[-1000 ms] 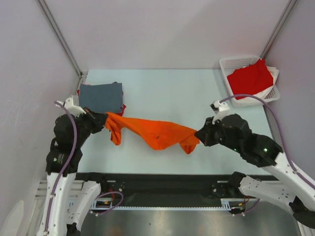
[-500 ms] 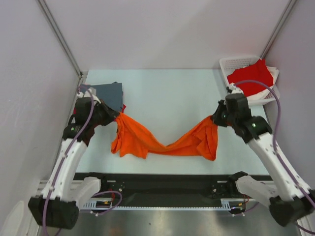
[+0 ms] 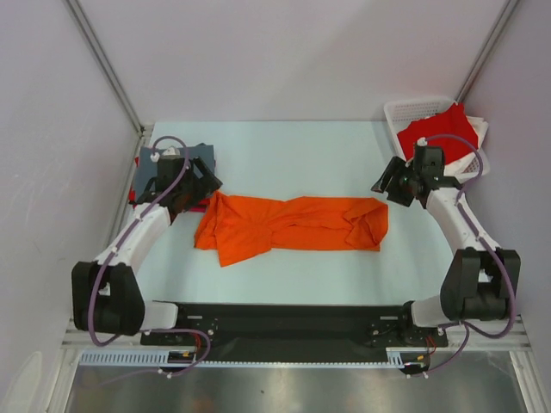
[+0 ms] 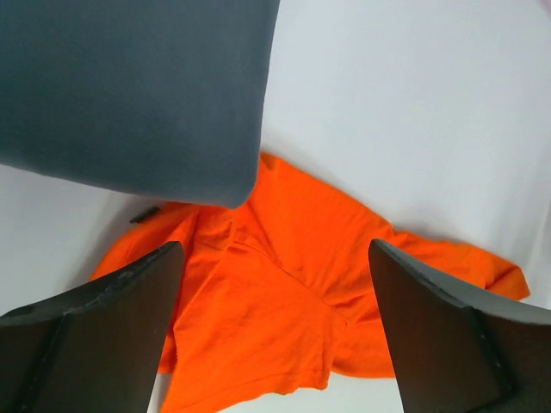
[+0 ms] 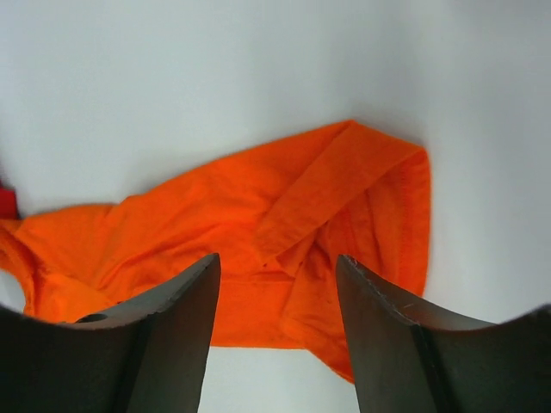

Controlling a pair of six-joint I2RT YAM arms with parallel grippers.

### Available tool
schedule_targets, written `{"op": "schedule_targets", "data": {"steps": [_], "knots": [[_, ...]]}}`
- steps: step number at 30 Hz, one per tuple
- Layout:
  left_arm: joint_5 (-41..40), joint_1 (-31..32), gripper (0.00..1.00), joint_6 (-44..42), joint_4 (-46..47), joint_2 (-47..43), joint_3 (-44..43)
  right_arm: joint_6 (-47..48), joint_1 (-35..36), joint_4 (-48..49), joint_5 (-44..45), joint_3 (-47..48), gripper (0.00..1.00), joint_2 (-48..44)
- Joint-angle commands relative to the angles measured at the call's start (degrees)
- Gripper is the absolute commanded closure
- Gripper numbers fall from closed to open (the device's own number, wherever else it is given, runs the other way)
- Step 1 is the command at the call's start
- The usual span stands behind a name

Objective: Fold and stack the t-shirts
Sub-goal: Flatten the tshirt out

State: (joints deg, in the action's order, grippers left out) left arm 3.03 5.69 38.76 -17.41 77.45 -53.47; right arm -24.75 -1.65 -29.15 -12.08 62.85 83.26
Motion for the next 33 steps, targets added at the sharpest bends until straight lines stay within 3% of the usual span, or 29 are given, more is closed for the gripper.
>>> {"op": "schedule_targets", "data": {"steps": [1,7,14,16,24,27,33], "knots": [[-5.6,0.6,0.06,-3.2,0.5,-7.0,-0.9,1.1,3.3,5.6,-0.9,-3.7,0.39,-6.4],[-7.3,6.9,0.03,-0.3,-0.5,-17.8,10.6,0.4,6.2,9.0,2.3,-12.4,0.45,-10.0],[-6.0,4.3,0.00,6.5,2.6,-30.9,23.0,-0.2,9.4,12.4,4.4,-16.0,0.47,-8.3],[-3.8,4.3,0.04,7.3,3.6,-33.8,25.4,-1.0,11.1,13.2,4.6,-15.7,0.48,-6.5],[-1.0,5.5,0.15,7.4,-1.8,-32.0,28.0,-3.5,14.0,16.9,5.1,-15.7,0.48,-2.8],[-2.8,7.7,0.22,9.2,-2.2,-31.2,30.1,-3.9,14.2,18.0,5.3,-16.1,0.48,-2.8],[-5.6,11.3,0.27,12.2,-1.6,-30.3,34.7,-4.0,14.3,19.6,5.2,-17.5,0.49,-3.6]]}}
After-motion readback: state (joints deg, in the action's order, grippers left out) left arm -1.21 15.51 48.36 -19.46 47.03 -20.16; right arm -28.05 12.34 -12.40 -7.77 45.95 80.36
